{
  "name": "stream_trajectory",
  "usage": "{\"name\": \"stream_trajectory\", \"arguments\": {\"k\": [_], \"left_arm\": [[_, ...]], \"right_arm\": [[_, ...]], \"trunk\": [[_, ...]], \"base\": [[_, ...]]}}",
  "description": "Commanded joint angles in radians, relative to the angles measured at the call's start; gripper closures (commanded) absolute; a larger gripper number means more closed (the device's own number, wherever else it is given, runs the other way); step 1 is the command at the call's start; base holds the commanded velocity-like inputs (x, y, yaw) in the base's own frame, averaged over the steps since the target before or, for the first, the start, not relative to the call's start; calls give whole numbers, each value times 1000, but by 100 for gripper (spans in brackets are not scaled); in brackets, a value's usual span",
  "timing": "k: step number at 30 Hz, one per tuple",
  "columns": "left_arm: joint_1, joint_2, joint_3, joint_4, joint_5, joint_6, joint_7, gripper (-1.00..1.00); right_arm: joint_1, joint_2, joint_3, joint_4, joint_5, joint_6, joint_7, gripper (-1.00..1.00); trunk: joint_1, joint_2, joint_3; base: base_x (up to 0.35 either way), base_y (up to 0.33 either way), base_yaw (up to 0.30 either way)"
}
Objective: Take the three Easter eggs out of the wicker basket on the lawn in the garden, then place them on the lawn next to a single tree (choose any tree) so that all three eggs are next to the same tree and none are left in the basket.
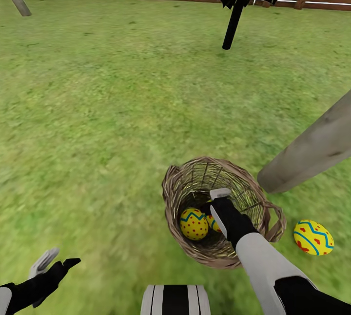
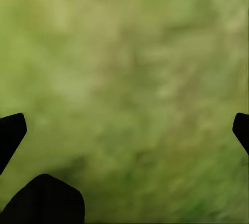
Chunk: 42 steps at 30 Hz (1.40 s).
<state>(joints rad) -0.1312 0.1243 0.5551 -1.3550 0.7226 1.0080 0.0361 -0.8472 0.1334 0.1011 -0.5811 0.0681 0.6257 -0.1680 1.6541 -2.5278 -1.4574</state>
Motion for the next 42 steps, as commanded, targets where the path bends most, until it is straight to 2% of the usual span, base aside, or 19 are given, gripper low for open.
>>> {"name": "stream_trajectory", "arguments": {"k": [1, 37, 42], "left_arm": [[0, 0, 1, 0, 6, 5, 4, -100], [2, 3, 1, 29, 11, 4, -2, -100], [2, 3, -5, 30, 8, 6, 3, -100]], "right_arm": [[0, 0, 2, -1, 1, 6, 1, -100], [8, 1, 1, -16, -4, 12, 1, -100], [8, 0, 0, -16, -4, 12, 1, -100]], "trunk": [[0, 0, -1], [0, 0, -1], [2, -1, -16]], "base": [[0, 0, 0], [0, 0, -16], [0, 0, 0]]}}
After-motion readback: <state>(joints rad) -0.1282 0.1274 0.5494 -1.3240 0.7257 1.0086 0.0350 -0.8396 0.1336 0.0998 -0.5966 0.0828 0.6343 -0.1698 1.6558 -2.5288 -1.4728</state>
